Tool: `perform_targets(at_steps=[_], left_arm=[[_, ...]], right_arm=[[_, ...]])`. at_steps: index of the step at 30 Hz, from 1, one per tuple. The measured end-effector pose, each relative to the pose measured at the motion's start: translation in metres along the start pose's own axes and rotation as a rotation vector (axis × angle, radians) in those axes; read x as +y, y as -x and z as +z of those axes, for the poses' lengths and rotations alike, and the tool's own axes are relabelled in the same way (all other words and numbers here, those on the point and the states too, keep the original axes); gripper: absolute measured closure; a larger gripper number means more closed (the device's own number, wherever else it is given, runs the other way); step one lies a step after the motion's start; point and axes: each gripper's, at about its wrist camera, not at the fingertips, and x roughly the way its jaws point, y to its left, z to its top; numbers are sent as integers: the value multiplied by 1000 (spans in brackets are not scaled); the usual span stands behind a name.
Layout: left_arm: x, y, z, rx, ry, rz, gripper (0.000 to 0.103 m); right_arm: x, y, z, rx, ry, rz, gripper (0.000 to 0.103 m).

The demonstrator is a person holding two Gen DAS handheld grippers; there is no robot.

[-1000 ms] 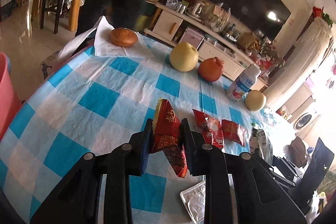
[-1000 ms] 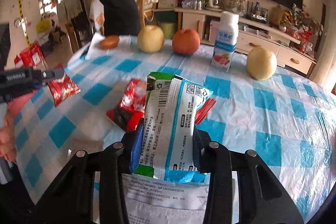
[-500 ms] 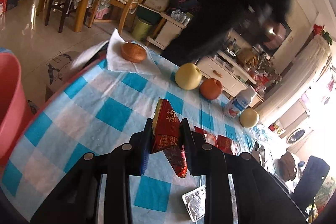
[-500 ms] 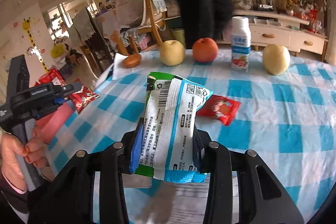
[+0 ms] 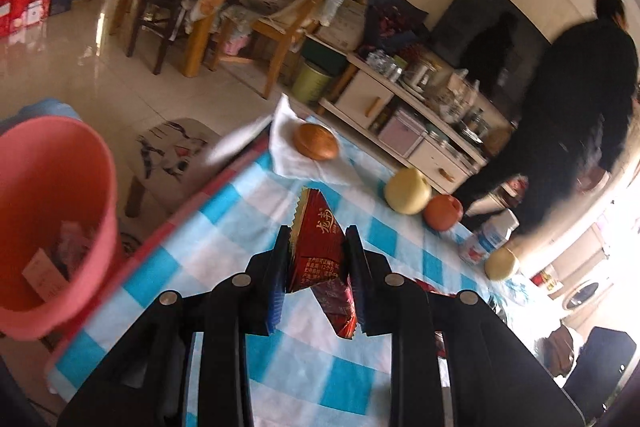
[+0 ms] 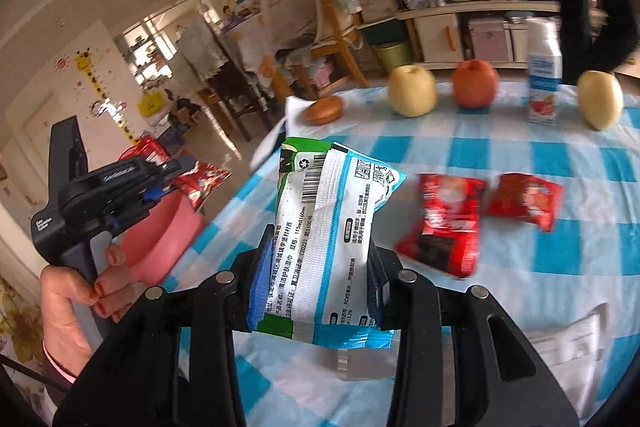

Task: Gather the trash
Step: 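Lift the red wrapper with the left tool toward the bucket while the right tool lifts the wipes pack, then open both tools over the pink bucket to drop the wrapper and wipes pack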

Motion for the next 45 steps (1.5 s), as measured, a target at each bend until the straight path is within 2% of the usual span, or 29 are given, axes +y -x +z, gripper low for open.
perform_targets(at_steps=[9,19,26,30,32,34,35,36,38,40,45], left_arm=[[46,23,24,-76,65,98,74],[144,60,50,-178,233,310,74],[205,70,54,-179,384,362,74],[221,65,54,-162,422,382,73],[229,64,53,-152,443,394,72],[233,61,50,-138,455,409,63],[235,60,49,-135,459,418,61],[236,60,48,-136,461,426,54],[231,63,46,-151,452,441,46],[225,63,47,-170,427,451,32],[209,59,45,-192,370,433,24]], right_arm=[[81,-56,10,62,88,145,62],[169,-119,24,119,184,290,62],[218,-160,27,147,201,368,62],[236,-189,23,174,203,374,60],[239,-200,22,198,198,375,55],[235,-205,20,208,173,355,41],[232,-203,19,204,155,349,38],[229,-199,19,195,144,349,35],[222,-190,18,176,140,321,33],[214,-179,16,156,148,278,23],[198,-156,6,138,195,158,16]])
